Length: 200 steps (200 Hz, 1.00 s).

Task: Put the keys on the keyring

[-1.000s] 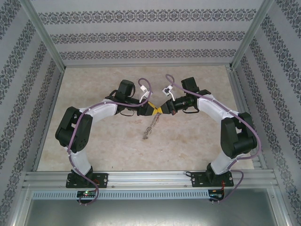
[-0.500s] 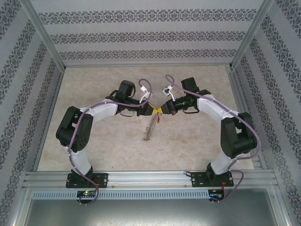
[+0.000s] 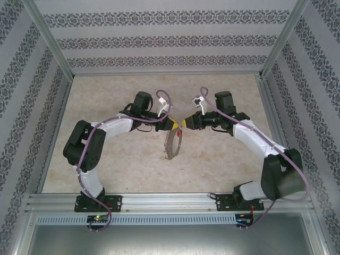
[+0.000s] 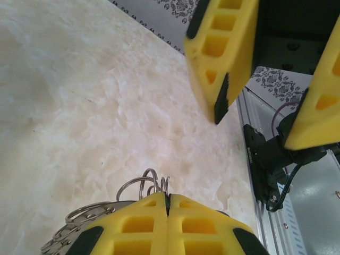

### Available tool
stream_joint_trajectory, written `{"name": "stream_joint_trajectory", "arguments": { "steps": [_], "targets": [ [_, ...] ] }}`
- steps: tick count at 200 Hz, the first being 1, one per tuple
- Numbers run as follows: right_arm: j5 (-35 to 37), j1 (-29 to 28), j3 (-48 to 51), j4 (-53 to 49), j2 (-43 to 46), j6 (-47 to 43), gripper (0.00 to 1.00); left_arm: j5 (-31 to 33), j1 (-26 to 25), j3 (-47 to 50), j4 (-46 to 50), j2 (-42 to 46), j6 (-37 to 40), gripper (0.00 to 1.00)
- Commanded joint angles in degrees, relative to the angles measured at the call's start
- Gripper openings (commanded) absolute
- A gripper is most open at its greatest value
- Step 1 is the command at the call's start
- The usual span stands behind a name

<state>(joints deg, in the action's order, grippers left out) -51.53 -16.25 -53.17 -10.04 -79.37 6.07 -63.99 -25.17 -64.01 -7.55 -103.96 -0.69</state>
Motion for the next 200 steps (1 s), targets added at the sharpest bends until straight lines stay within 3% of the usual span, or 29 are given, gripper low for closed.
{"name": "stream_joint_trajectory", "arguments": {
  "steps": [1, 38, 99, 200],
  "targets": [
    [5.43, -0.09, 4.57, 7.01, 2.31, 8.6, 0.37, -0.28, -0.56, 1.31, -5.97, 3.01, -1.94, 0.0],
    [9.98, -2.72, 11.46, 14.16, 4.06, 14.06, 0.33, -0.7, -0.6, 1.88, -6.16, 4.2, -1.95, 0.0],
    [8.58, -3.15, 13.94, 22.9, 1.72, 16.58, 0.28, -0.83, -0.76, 1.88, -4.93, 5.07, -1.51, 0.0],
    [6.98, -4.93, 11.86, 25.13, -0.82, 16.57, 0.29, -1.23, -0.88, 1.84, -4.41, 4.68, -1.42, 0.0]
  ]
}}
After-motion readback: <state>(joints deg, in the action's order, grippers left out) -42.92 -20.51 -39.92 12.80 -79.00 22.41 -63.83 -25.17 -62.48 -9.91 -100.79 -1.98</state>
